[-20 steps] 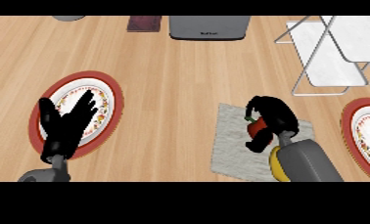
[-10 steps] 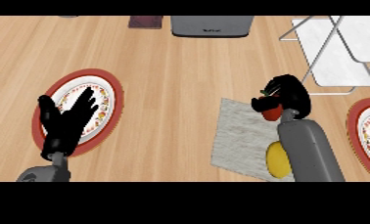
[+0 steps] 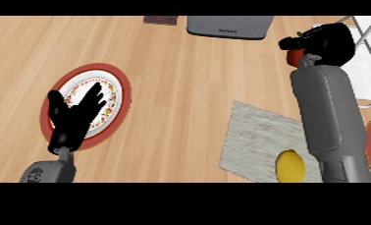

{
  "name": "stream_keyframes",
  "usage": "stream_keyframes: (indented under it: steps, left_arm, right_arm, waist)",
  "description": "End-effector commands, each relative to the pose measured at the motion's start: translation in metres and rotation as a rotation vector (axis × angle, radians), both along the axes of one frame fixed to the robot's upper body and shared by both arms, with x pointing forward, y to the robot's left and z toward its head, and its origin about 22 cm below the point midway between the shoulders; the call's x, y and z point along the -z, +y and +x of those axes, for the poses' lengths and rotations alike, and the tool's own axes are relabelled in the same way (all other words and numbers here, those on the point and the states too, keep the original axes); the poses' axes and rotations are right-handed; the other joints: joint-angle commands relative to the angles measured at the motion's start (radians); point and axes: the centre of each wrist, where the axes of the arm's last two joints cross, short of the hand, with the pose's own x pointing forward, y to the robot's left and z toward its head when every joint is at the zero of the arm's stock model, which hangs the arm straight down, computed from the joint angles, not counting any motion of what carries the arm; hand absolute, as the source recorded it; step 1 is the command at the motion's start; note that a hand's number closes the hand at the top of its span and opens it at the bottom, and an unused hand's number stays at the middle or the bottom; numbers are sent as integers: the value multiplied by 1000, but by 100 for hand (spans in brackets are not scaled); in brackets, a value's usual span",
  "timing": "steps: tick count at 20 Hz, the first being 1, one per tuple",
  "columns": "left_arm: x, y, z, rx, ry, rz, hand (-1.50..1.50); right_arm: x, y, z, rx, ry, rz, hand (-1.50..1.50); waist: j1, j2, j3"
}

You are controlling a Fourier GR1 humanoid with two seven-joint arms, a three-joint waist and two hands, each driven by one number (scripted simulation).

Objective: Pick the bell pepper from the placemat and place it in the tiered shelf

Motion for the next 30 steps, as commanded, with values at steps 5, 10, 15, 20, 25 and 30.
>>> stream_keyframes:
  steps: [5, 10, 15, 20, 25, 30]
  left_arm:
    - [-4, -4, 8, 17, 11, 5, 0]
    - [5, -4, 6, 12, 16, 6, 0]
    - [3, 1, 5, 10, 27, -4, 0]
    - [-2, 3, 15, -8, 35, 13, 0]
    - [-2, 3, 1, -9, 30, -3, 0]
    - [13, 14, -11, -37, 51, -12, 0]
  right_arm:
    - [-102, 15, 33, 377, -132, -138, 150]
    - [-157, 25, 41, 453, -134, -229, 150]
    - [-198, 19, 40, 531, -170, -249, 150]
    - [-225, 17, 40, 582, -192, -278, 150]
    - [-250, -11, 37, 652, -138, -286, 150]
    - [-244, -23, 39, 600, -129, -237, 150]
  waist:
    - [21, -2, -1]
    - [2, -5, 0]
    - [-13, -9, 2]
    - [-26, -5, 3]
    - [-19, -13, 6]
    - [-51, -20, 7]
